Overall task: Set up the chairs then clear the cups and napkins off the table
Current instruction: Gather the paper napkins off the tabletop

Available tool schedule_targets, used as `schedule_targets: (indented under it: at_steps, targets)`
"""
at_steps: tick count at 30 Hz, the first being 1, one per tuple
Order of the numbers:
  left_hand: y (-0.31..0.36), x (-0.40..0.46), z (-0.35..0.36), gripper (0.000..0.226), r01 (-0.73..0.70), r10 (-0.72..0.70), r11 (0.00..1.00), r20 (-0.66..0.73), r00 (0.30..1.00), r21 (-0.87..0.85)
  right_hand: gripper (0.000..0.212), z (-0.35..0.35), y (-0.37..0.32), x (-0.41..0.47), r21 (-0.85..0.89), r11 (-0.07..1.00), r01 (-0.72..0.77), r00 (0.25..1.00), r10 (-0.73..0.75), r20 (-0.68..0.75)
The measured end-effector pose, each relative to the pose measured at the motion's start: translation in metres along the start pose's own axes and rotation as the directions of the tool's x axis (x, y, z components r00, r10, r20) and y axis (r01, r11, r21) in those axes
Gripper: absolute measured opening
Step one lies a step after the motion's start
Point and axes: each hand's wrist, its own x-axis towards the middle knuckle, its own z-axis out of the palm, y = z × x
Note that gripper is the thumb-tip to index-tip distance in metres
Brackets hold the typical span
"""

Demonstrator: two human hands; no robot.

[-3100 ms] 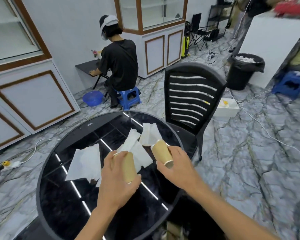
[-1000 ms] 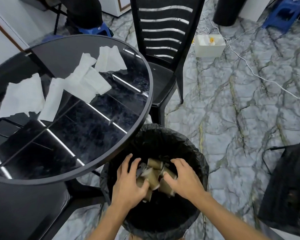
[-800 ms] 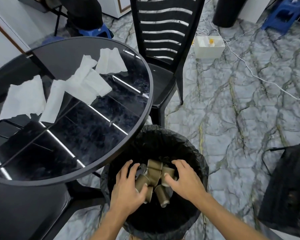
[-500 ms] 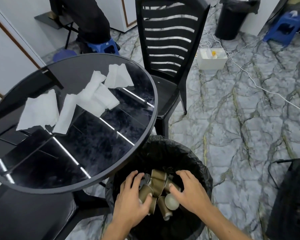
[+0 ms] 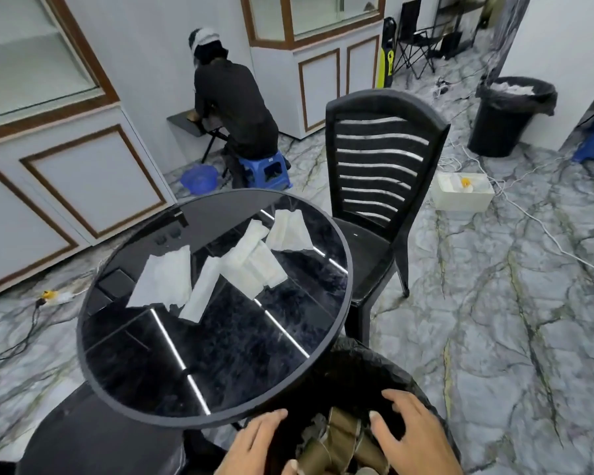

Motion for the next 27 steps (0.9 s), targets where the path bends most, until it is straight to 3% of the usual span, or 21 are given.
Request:
schedule_targets:
  at_steps: [2,4,6,9,14,19,24,27]
  targets:
    - [0.009,-0.003,-0.020,0.055,-0.005,0.007,0.998,-0.042,0.999,0.055,0.035,-0.010,-0.017,0.006,0.020,0.998,0.065,0.997,-0.064,-0.036]
    - [0.007,-0.003,-0.038,0.056,0.017,-0.006,0.998,-0.171,0.985,0.062,0.037,-0.016,-0.036,0.015,0.031,0.988,0.153,0.986,-0.150,-0.076]
    - [-0.004,0.003,-0.057,0.059,0.008,0.019,0.996,-0.321,0.947,0.084,0.049,-0.020,-0.058,0.029,-0.010,0.965,0.263,0.960,-0.262,-0.102]
    - [-0.022,0.029,-0.099,0.059,-0.013,0.055,0.995,-0.420,0.906,0.102,0.070,-0.018,-0.100,0.059,-0.134,0.904,0.405,0.897,-0.421,-0.131]
    - [-0.049,0.104,-0.157,0.070,0.058,0.024,0.980,-0.406,0.913,0.189,0.084,0.011,-0.178,0.133,-0.306,0.777,0.549,0.807,-0.588,-0.046]
    - [-0.089,0.193,-0.177,0.094,0.153,-0.065,0.942,-0.284,0.957,0.300,0.085,0.053,-0.232,0.210,-0.376,0.725,0.577,0.797,-0.600,0.066]
    - [-0.130,0.256,-0.176,0.094,0.176,-0.120,0.906,-0.164,0.979,0.386,0.084,0.087,-0.257,0.262,-0.429,0.664,0.612,0.770,-0.624,0.133]
    - [-0.144,0.272,-0.170,0.084,0.166,-0.092,0.873,-0.178,0.980,0.459,0.083,0.103,-0.264,0.276,-0.453,0.657,0.602,0.775,-0.618,0.133]
